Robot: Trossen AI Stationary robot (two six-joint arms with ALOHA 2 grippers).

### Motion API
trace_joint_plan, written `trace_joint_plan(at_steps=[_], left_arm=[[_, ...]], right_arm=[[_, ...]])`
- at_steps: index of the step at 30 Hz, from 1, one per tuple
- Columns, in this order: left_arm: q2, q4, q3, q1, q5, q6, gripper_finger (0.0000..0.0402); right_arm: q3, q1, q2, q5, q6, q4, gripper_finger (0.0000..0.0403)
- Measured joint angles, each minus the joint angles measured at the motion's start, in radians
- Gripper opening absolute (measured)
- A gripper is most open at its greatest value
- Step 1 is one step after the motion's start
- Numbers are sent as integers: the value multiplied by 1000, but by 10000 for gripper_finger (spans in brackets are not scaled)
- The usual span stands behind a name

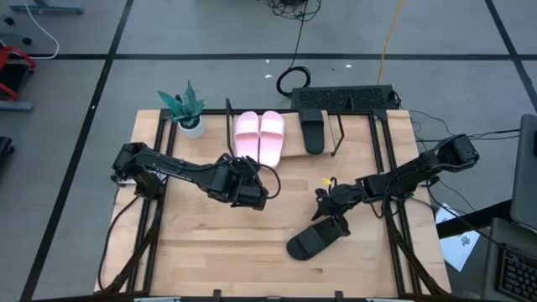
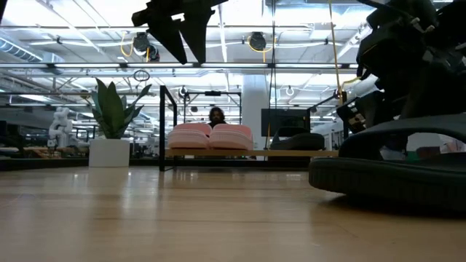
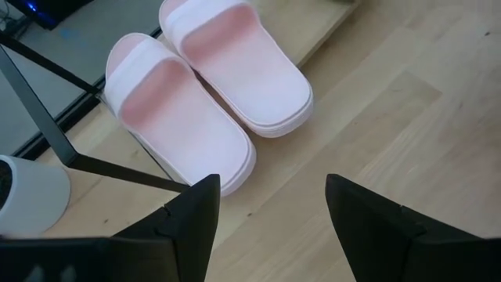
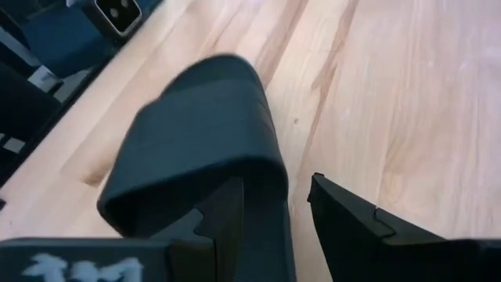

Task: Pick and place slides into the shelf
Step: Put the black slide on the shelf

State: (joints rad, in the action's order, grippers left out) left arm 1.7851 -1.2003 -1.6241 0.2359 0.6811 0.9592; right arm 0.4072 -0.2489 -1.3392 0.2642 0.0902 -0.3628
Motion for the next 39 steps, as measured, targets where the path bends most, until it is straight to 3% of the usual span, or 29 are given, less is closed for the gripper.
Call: trace_joint_plan(at_steps=[6, 18, 30, 39], left_arm=[[0, 0, 0, 0, 0, 13, 237], [0, 9, 0, 0, 0, 12, 237], [0, 35, 0, 0, 1, -15, 237], [0, 35, 0, 0, 1, -14, 237]], right_arm=[[0, 0, -6, 3, 2, -60, 141], [0, 0, -163, 55, 2, -222, 141], [0, 0, -174, 63, -9, -279, 141], [0, 10, -197, 134, -26, -312, 141]])
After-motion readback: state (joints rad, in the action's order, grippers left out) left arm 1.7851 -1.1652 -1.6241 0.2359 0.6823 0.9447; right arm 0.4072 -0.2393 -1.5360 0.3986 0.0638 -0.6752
